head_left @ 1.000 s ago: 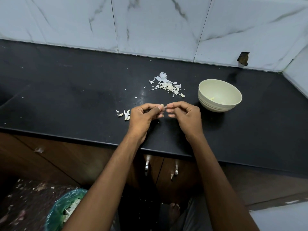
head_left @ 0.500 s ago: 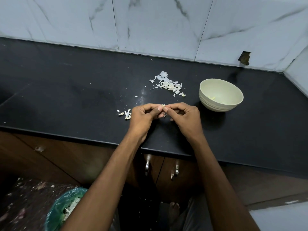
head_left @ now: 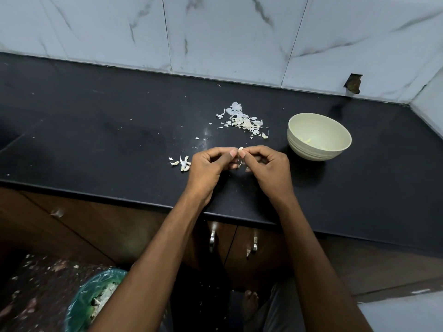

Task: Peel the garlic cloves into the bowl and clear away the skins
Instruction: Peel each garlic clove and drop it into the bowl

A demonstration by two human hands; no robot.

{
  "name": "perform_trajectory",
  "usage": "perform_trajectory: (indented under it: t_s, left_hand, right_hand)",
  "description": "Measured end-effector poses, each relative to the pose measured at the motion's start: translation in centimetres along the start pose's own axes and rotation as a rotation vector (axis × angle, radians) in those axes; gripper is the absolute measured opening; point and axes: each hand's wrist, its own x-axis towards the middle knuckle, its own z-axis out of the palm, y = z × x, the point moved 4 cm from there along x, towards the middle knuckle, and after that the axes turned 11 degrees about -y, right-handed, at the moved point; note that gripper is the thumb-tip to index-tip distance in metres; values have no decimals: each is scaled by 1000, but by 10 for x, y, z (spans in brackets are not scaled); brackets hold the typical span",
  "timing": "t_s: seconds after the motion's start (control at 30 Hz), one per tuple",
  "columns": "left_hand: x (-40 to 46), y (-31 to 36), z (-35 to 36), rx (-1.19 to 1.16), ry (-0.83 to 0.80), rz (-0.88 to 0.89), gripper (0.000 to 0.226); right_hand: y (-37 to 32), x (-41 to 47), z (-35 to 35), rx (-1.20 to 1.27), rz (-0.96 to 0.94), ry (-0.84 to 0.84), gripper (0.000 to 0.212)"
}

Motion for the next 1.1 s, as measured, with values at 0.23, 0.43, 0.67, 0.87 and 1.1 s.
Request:
perform_trajectory:
  t_s: [0.23, 0.43, 0.67, 0.87, 1.1]
  left_hand:
    - [1, -3, 0, 40, -8, -65, 23]
    - [0, -2, 2, 44, -2, -57, 22]
    - [-1, -1, 4, 47, -8, -65, 22]
    - [-2, -1, 2, 25, -24, -69, 18]
    - [0, -4, -1, 10, 33, -68, 20]
  right_hand:
    - [4, 2, 4, 42, 57, -82, 12]
    - [4, 0, -2, 59, 63, 46, 11]
    - [-1, -1, 1, 27, 29, 23, 8]
    - [1, 0, 1, 65, 59, -13, 11]
    - [0, 0, 5, 130, 51, -91, 11]
